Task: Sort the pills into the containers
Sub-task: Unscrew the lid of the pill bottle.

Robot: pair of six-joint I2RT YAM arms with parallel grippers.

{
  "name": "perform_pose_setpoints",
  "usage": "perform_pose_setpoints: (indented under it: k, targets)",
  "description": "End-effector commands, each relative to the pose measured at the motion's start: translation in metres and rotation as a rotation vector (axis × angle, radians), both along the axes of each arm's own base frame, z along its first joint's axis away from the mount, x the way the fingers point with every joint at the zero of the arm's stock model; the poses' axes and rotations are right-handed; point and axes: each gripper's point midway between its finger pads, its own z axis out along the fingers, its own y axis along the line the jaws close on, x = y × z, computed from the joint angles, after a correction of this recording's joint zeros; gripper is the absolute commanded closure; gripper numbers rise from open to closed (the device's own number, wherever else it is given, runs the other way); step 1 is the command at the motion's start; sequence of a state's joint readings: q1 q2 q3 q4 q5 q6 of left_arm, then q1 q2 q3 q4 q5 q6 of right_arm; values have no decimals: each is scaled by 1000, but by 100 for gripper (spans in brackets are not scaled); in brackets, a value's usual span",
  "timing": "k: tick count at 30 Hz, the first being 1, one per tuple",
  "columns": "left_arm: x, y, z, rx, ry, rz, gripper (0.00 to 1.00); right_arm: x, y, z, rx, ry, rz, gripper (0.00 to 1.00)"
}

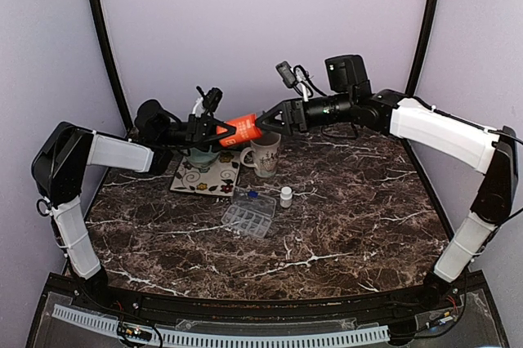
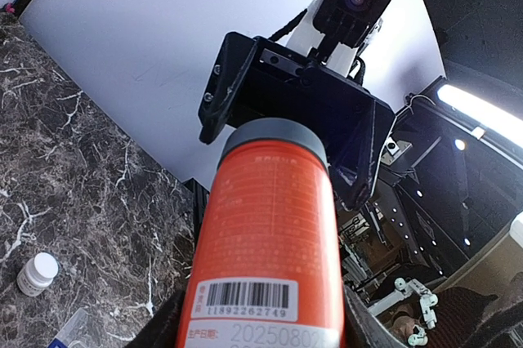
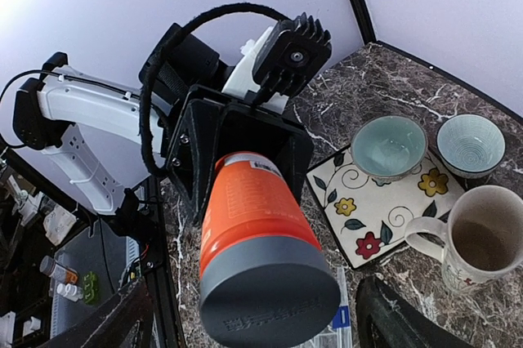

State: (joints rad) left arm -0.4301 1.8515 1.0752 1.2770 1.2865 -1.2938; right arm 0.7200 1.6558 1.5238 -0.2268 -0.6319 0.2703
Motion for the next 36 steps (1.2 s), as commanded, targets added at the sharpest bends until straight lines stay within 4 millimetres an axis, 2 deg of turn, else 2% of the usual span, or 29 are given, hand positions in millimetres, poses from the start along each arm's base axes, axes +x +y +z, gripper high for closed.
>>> perform_pose_setpoints:
  k: [1, 2, 6, 11, 14, 18, 32, 36]
  targets:
    - [3, 1, 21, -32, -116, 20, 86, -4, -10, 17, 30, 1, -34, 14]
    - [4, 1, 21, -28, -121, 26, 86, -9, -16, 27, 47, -6, -42, 14]
    - [7, 0, 20, -10, -146, 58, 86, -2, -27, 31, 69, 61, -113, 14]
    - [9, 1, 21, 3, -177, 94, 86, 22, -35, 18, 88, 261, -238, 15]
    - [10, 2, 22, 13, -203, 114, 86, 30, -31, 5, 88, 401, -262, 16]
    - [12, 3, 24, 34, -233, 142, 86, 32, -23, -5, 89, 515, -249, 16]
    - [9, -6, 18, 80, -265, 132, 86, 31, -13, -1, 125, 599, -206, 17]
    - [9, -9, 21, 80, -272, 125, 86, 32, -11, -7, 117, 614, -204, 18]
